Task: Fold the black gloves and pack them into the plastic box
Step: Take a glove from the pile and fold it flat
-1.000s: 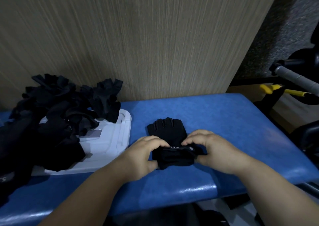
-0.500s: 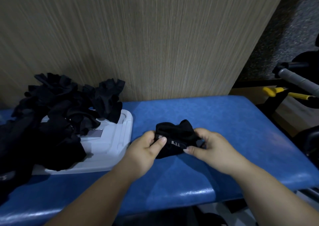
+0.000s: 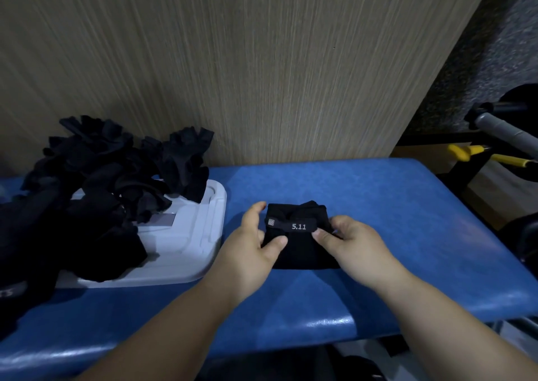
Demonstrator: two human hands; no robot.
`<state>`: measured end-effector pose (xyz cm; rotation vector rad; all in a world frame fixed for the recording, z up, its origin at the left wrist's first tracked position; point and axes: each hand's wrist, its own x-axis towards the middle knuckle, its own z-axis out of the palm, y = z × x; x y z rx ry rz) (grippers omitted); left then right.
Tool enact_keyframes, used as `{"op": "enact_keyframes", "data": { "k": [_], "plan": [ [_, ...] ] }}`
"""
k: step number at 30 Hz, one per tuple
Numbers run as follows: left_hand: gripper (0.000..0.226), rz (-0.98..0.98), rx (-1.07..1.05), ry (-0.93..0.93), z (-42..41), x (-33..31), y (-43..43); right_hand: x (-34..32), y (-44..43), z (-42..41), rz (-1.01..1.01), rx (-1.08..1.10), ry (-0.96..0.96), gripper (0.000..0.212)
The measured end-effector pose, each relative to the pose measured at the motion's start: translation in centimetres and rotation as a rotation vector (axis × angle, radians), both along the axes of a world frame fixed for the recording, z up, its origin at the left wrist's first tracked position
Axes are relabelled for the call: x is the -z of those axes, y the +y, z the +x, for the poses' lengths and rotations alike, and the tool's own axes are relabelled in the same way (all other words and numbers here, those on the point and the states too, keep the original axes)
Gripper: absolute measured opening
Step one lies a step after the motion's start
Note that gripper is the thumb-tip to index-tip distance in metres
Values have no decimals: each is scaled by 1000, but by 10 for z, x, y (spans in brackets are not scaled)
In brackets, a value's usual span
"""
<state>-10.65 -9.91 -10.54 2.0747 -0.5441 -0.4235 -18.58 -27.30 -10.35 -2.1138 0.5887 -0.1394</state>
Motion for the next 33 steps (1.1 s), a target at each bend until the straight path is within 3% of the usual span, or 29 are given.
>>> {"op": "enact_keyframes", "data": {
  "k": [3, 6, 9, 11, 13, 15, 17, 19, 22, 33],
  "plan": [
    [68, 40, -40, -85, 0, 6, -3, 1, 4, 1, -137, 32, 45, 23],
    [69, 94, -94, -291, -5, 9, -6, 4, 10, -1, -370, 48, 73, 40],
    [60, 59, -46, -619, -7, 15, -6, 6, 16, -6, -535, 18, -30, 52],
    [51, 125, 90, -710, -8, 15, -7, 8, 16, -6, -568, -88, -137, 56],
    [49, 254, 196, -615, -11, 16, -9, 9, 15, -4, -586, -222, -137, 59],
    [64, 389, 251, -528, -12, 20, -8, 9, 14, -2, -583, -339, -70, 69],
    [78, 459, 282, -531, -12, 22, -8, 9, 12, 0, -576, -385, 2, 59],
    [73, 506, 295, -524, -11, 22, -6, 9, 11, 0, -572, -388, 42, 49],
    [64, 515, 288, -521, -10, 19, -5, 8, 10, -1, -599, -391, 79, 49],
    [77, 597, 307, -438, -2, 16, 11, 8, 10, 0, -536, -350, 104, 50]
  ]
}}
